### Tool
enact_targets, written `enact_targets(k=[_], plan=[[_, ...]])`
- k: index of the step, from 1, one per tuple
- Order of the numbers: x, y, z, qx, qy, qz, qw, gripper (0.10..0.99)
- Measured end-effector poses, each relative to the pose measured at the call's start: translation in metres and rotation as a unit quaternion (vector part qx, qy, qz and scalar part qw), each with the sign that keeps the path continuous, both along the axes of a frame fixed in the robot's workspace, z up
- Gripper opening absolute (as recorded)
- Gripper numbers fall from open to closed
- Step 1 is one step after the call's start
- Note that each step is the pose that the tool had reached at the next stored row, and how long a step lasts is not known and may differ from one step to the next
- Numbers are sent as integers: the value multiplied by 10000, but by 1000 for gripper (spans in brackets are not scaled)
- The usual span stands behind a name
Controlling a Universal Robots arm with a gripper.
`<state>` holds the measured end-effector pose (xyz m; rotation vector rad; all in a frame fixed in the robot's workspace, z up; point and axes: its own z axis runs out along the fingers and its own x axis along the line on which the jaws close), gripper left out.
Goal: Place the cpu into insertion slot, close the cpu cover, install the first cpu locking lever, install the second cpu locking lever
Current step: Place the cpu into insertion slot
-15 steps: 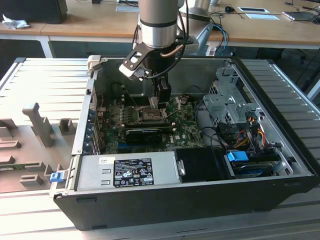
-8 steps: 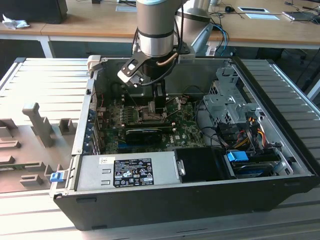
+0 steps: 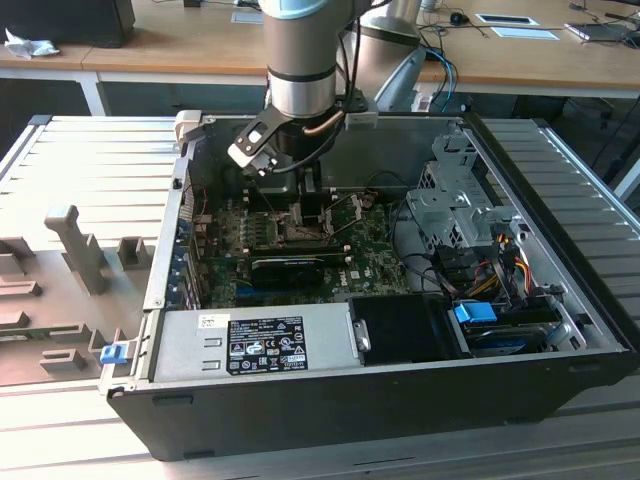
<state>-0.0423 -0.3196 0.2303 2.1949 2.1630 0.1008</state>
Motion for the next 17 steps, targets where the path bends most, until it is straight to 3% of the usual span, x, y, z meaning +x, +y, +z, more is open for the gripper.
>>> enact_targets(k=[6, 17], plan=[[-24, 23, -151, -6, 0, 0, 10000, 529], [-29, 33, -268, -7, 2, -68, 10000, 529]])
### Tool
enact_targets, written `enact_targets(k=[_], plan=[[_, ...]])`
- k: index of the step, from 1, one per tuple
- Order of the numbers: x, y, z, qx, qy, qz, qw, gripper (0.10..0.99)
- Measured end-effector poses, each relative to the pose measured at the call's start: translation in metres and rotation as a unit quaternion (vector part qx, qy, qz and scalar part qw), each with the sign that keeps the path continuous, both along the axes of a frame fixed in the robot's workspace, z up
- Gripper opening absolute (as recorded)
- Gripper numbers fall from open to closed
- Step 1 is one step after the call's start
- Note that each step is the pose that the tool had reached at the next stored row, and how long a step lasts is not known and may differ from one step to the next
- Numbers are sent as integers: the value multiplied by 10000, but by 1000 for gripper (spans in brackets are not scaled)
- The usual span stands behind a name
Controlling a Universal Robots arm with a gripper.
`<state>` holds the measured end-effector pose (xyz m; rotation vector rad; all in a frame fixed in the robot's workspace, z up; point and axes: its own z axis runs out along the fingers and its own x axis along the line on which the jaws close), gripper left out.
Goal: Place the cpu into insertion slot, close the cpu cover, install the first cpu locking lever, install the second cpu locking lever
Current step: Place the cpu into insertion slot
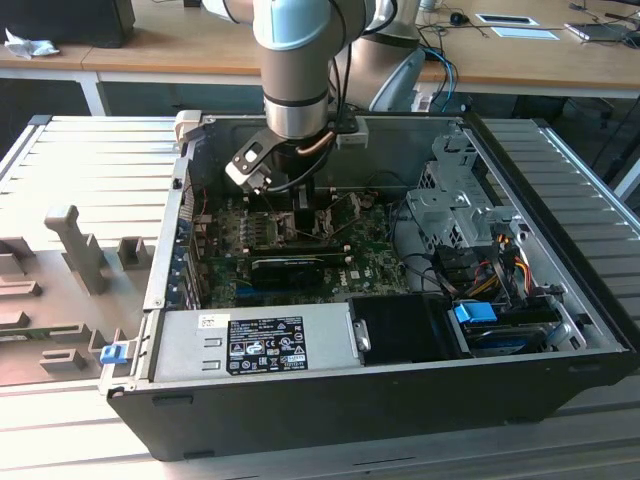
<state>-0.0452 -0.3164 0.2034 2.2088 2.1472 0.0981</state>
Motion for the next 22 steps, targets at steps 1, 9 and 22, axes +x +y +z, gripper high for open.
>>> enact_targets(k=[1, 9, 22], plan=[[0, 1, -1, 1, -1, 0, 10000, 529], [1, 1, 17, 2, -1, 0, 10000, 608], [1, 0, 106, -5, -1, -1, 10000, 161]])
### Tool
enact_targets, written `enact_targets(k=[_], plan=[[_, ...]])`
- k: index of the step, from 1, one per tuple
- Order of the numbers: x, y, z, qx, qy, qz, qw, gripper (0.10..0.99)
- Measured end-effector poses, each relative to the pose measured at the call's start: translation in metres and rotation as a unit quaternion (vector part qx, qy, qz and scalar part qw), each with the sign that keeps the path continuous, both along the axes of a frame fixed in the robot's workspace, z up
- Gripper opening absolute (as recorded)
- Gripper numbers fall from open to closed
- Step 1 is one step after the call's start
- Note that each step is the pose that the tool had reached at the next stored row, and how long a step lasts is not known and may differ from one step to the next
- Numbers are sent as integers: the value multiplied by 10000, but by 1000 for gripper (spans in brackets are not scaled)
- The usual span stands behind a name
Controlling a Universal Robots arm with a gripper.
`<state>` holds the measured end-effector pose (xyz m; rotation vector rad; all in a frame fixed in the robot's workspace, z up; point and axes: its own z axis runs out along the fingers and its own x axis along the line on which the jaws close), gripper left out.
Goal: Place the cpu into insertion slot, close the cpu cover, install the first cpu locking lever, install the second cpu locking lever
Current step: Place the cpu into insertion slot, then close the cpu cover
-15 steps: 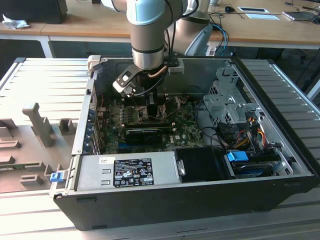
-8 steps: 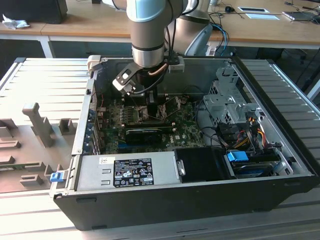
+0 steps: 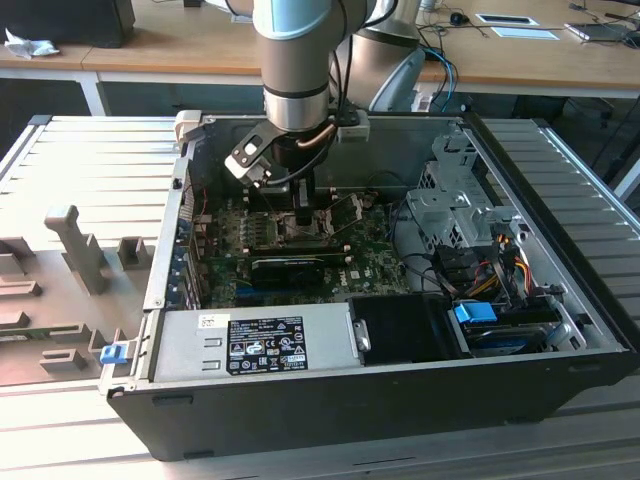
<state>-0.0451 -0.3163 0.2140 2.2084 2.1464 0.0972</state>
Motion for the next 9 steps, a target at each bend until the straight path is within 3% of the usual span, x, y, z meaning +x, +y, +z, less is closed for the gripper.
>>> enact_targets(k=[1, 2, 9], plan=[[0, 0, 11, 0, 0, 0, 10000, 161], [0, 0, 24, 0, 0, 0, 10000, 106], [1, 0, 84, 0, -1, -4, 10000, 106]])
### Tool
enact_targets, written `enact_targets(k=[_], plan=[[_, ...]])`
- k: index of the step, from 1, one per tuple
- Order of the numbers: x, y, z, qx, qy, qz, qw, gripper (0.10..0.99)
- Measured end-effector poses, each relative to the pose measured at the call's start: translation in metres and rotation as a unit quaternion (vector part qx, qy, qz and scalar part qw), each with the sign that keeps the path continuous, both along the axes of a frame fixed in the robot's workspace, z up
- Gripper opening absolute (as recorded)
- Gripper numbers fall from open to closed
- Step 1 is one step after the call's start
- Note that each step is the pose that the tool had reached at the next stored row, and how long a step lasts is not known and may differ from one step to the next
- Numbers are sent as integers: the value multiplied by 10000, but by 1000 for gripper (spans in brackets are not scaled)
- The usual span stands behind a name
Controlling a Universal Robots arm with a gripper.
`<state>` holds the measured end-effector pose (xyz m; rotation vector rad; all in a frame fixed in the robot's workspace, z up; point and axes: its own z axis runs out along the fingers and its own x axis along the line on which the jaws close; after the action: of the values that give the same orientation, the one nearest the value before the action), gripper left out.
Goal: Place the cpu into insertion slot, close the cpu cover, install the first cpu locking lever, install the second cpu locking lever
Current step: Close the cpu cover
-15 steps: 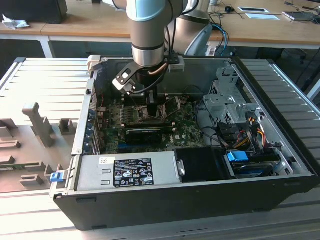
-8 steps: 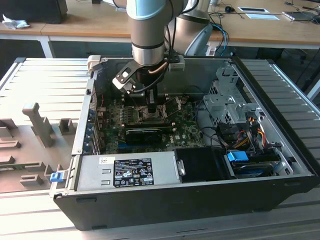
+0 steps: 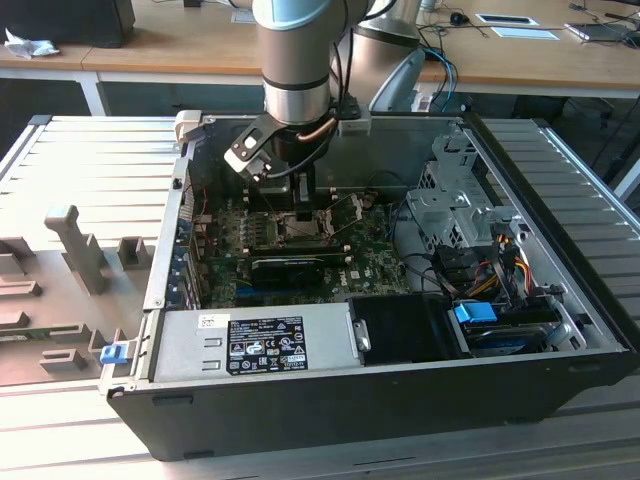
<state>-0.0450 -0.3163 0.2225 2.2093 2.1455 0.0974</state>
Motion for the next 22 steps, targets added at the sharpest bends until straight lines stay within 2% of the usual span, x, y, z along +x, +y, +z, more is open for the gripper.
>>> enact_targets(k=[3, 4, 6, 11, 13, 22], plan=[[27, -6, 1, -1, 2, -4, 10000, 106], [66, -20, 2, 1, 15, -4, 10000, 106], [95, -28, 1, 10, 22, -4, 10000, 106], [95, -28, 33, 10, 22, -4, 10000, 106], [95, -27, 72, 11, 21, -4, 10000, 106], [95, -27, 123, 11, 21, -4, 10000, 106]])
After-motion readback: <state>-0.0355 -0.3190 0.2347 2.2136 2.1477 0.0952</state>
